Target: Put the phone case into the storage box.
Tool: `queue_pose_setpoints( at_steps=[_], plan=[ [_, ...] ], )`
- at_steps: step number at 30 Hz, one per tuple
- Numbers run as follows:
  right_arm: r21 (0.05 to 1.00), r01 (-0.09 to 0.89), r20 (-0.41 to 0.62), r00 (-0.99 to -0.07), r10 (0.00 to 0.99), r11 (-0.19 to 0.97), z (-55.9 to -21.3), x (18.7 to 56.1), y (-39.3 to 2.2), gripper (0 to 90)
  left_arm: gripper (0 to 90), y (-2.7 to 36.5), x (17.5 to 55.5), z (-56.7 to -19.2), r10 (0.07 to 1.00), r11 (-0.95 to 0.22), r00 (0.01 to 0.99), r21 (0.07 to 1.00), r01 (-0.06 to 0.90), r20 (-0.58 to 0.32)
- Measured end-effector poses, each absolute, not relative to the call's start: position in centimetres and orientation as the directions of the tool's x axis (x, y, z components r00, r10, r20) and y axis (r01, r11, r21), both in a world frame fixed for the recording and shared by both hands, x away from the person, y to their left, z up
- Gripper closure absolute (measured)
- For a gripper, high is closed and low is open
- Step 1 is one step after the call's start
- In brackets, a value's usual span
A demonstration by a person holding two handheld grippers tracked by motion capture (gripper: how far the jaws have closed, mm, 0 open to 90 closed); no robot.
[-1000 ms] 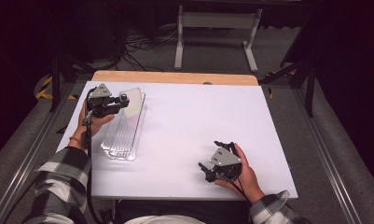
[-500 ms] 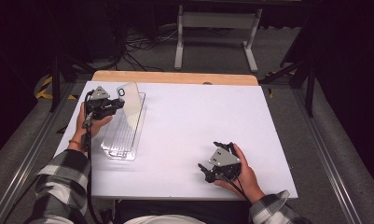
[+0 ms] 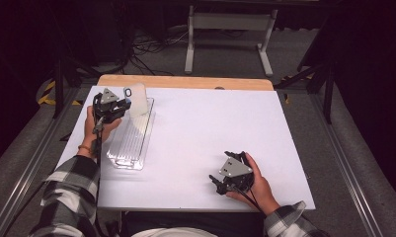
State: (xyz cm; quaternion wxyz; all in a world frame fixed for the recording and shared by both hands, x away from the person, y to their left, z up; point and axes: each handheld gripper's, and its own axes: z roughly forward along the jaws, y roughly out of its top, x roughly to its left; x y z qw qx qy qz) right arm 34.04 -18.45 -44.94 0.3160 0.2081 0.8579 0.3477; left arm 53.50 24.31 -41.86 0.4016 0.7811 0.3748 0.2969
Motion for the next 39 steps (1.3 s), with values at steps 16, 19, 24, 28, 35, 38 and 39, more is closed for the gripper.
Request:
queue_pose_setpoints(
  at_steps=[16, 19, 24, 28, 35, 38, 39],
  plan=[
    [0.712, 0.131, -0.408, -0.722, 0.559, 0.689, -45.1, 34.0, -18.3, 9.9, 81.2, 23.6, 54.1, -42.2, 0.861, -0.391, 0.468, 0.847, 0.36, 0.199],
    [0.712, 0.132, -0.408, -0.721, 0.56, 0.689, -45.1, 34.0, -18.4, 9.9, 80.9, 23.5, 54.3, -42.3, 0.868, -0.374, 0.464, 0.851, 0.37, 0.179],
    [0.713, 0.132, -0.408, -0.721, 0.56, 0.689, -45.0, 34.0, -18.4, 9.9, 81.1, 23.5, 54.3, -42.3, 0.873, -0.363, 0.457, 0.852, 0.378, 0.17],
    [0.709, 0.131, -0.412, -0.721, 0.557, 0.693, -45.1, 34.0, -18.4, 9.9, 78.3, 23.4, 54.1, -42.0, 0.883, -0.345, 0.441, 0.858, 0.379, 0.161],
    [0.705, 0.14, -0.409, -0.722, 0.559, 0.696, -45.1, 34.1, -18.4, 9.8, 84.2, 23.4, 53.2, -40.7, 0.893, -0.304, 0.426, 0.893, 0.332, 0.145],
    [0.701, 0.144, -0.405, -0.725, 0.557, 0.699, -45.2, 34.2, -18.4, 9.8, 87.2, 23.0, 53.2, -40.1, 0.901, -0.262, 0.422, 0.902, 0.342, 0.102],
    [0.699, 0.147, -0.405, -0.725, 0.557, 0.7, -45.3, 34.2, -18.4, 9.8, 87.9, 22.9, 53.2, -39.9, 0.899, -0.254, 0.429, 0.905, 0.341, 0.091]
  ],
)
